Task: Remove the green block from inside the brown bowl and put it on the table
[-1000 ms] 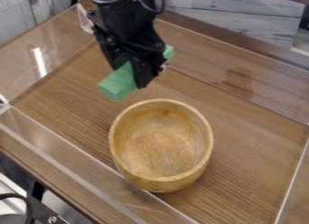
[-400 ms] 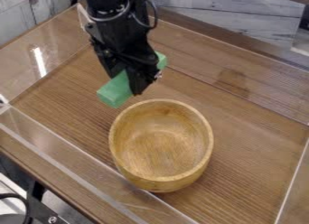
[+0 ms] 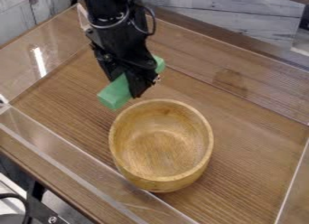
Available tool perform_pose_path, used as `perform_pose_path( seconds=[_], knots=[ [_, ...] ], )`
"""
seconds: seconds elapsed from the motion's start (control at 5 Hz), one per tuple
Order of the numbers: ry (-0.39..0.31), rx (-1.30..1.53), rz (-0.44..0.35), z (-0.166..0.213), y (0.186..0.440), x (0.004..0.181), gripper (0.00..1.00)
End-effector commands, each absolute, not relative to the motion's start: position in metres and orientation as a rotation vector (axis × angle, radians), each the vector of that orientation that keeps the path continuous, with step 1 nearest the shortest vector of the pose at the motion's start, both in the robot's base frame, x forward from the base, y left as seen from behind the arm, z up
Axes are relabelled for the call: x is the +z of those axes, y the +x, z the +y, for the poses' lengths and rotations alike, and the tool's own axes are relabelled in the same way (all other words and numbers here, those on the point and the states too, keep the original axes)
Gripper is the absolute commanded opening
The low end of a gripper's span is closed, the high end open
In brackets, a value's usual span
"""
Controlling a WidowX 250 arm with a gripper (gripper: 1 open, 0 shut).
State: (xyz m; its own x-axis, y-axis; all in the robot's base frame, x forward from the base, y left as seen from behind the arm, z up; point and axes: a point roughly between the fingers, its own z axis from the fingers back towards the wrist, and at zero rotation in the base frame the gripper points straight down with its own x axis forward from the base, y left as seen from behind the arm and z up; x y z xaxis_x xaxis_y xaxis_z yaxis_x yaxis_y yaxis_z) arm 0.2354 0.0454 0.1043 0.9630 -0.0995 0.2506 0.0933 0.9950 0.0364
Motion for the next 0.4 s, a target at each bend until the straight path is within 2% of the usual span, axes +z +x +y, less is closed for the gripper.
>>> perform_pose_path(
  seconds=[0.0,0.2],
  knots=[
    [0.038,-0.087,-0.281,0.0521,0.2393,0.106,0.0],
    [0.041,-0.085,-0.284,0.0549,0.2408,0.1022,0.0]
  ],
)
